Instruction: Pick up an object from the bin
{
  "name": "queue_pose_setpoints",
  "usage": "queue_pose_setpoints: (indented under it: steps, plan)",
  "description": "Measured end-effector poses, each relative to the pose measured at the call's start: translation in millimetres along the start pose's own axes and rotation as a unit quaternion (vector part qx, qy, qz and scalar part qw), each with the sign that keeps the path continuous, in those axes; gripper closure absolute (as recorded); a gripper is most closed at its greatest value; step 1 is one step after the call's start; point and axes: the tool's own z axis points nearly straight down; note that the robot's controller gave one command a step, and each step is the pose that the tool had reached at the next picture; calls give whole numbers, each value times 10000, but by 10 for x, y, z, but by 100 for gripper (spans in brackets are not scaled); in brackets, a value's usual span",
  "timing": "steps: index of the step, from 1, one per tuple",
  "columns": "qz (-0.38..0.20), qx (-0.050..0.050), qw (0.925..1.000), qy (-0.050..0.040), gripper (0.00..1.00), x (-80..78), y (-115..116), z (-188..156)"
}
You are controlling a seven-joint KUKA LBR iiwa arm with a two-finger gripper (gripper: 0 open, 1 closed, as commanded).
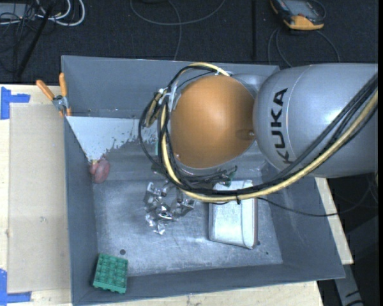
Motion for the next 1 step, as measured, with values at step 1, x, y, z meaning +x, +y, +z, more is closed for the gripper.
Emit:
queue_pose_setpoints:
  steps: [1]
  plan:
    - [-1100, -16, 9939, 7, 100, 5, -128, -657]
